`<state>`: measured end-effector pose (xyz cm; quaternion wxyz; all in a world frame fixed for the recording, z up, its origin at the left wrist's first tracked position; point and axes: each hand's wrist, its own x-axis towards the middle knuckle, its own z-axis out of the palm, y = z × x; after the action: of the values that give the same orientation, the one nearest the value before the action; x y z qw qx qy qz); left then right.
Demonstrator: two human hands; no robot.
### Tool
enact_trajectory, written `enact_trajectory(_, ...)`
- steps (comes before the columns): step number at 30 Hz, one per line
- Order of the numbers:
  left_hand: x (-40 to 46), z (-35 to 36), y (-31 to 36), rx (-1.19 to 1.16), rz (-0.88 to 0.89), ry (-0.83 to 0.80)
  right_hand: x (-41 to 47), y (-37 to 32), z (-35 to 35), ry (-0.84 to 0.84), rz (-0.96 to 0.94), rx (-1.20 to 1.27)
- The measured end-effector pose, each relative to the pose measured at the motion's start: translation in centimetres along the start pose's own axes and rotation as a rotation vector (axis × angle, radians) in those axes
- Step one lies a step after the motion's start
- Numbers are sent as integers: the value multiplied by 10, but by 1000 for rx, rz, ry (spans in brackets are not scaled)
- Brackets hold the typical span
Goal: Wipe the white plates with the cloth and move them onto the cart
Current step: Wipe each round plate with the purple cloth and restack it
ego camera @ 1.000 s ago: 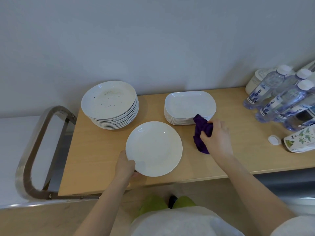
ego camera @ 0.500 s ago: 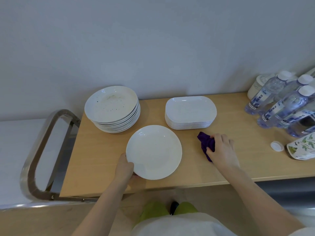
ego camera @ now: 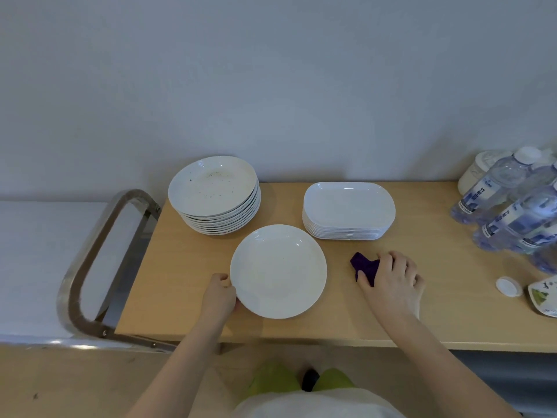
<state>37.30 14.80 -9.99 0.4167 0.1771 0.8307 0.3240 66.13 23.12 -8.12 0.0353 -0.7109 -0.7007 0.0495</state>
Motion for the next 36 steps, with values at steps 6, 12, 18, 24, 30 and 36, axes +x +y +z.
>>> enact_trajectory(6, 9, -25, 10, -30, 134, 203, 4, -56, -26, 52, -377, 231)
enact_trajectory(12, 40, -79, 48, -140, 275, 335, 16, -153, -42, -82, -467, 528)
enact_trajectory(18, 90, -130, 98, 51, 262, 270, 62, -247, -38, -258, -252, 574)
enact_trajectory(24, 130, -152, 130, 189, 234, 121, 87, -280, -29, -300, -76, 472)
enact_trajectory(30, 149, -148, 133, 268, 332, 18, 92, -286, -26, -284, -22, 418)
enact_trajectory(36, 158, -148, 126, 133, 354, -51, 92, -289, -24, -259, -26, 439)
